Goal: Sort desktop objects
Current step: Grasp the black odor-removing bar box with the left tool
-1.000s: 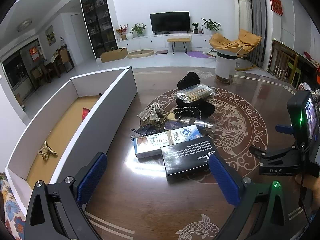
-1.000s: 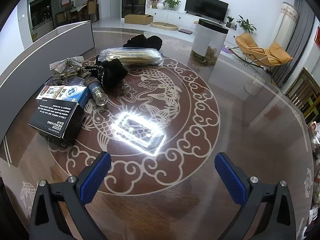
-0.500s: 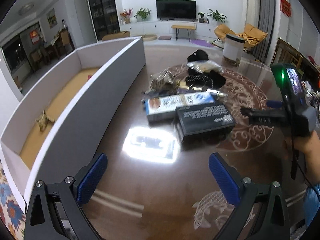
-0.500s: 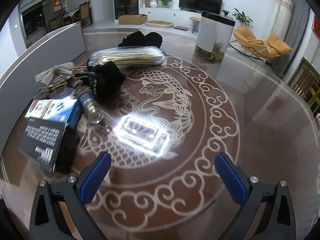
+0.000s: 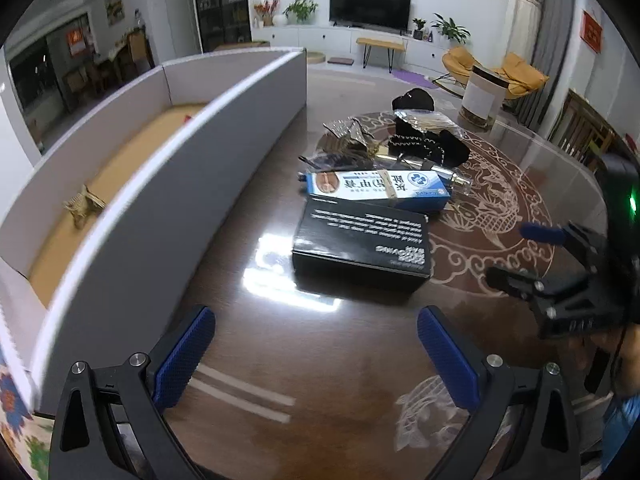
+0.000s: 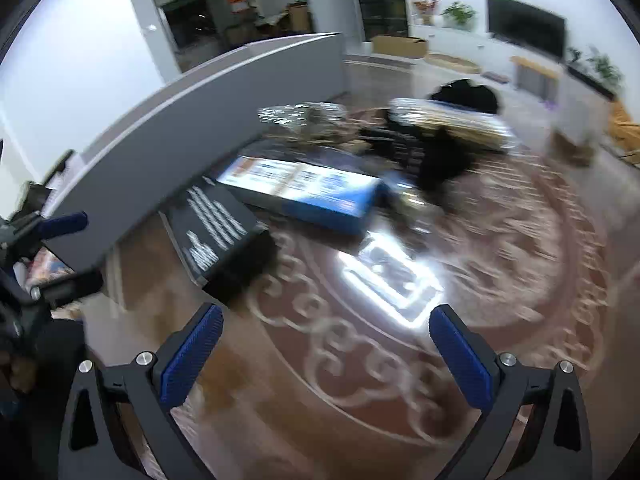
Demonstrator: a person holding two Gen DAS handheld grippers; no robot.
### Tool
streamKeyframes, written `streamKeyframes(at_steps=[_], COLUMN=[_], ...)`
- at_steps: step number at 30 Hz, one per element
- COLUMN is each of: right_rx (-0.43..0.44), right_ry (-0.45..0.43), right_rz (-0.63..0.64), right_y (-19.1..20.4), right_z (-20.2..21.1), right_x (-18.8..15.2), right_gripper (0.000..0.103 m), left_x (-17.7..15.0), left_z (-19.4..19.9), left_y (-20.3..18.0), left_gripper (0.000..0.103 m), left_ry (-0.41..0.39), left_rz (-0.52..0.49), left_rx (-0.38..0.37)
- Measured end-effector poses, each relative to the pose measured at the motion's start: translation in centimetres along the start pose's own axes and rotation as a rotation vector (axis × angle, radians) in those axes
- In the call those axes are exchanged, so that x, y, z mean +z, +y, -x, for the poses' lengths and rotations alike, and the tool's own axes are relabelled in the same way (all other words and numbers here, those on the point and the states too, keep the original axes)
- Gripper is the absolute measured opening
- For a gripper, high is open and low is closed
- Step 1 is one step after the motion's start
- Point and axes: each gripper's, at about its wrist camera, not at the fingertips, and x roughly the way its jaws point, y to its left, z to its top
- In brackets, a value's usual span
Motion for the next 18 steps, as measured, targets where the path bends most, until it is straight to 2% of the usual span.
streamKeyframes(at_steps=[4,7,9,13,15,18], right_rx=[-0.126,-0.175,-0.191,-0.178,-0.183,-0.186], right_ry=[0.014,0.028,0.040,0.024,0.018,0.018], right_rz=[0.026,0.051,0.057,0.026,0.015,0.007], right_y=[-1.2,-1.4,-1.7,-2.2,-2.4,-2.5], right_z=[0.7,0.6,0.1,-0.2,-0.4,-0.4], right_x=[-1.4,-2.6,-3.0,-3.9,-4.0,-3.9], right_gripper=[0.103,0.103,0.103,0.103,0.103,0.103], left_x=[1.3,2.5,3.6,5.1,5.6,5.6], left_z=[-1.8,-3.1,-4.3,-6.5,-7.7,-9.3], left_y=[-1.2,-2.7,-3.1,-2.9,-3.0,-3.0], left_gripper=[0.103,0.103,0.103,0.103,0.103,0.103], left_ry=[0.031,0.037,0.045,0.060,0.067,0.097], left_rz=[0.126,0.184,0.245,0.357,0.371,0.369], left_rx=[-0.027,0.003,0.063,0.106,0.164,0.156])
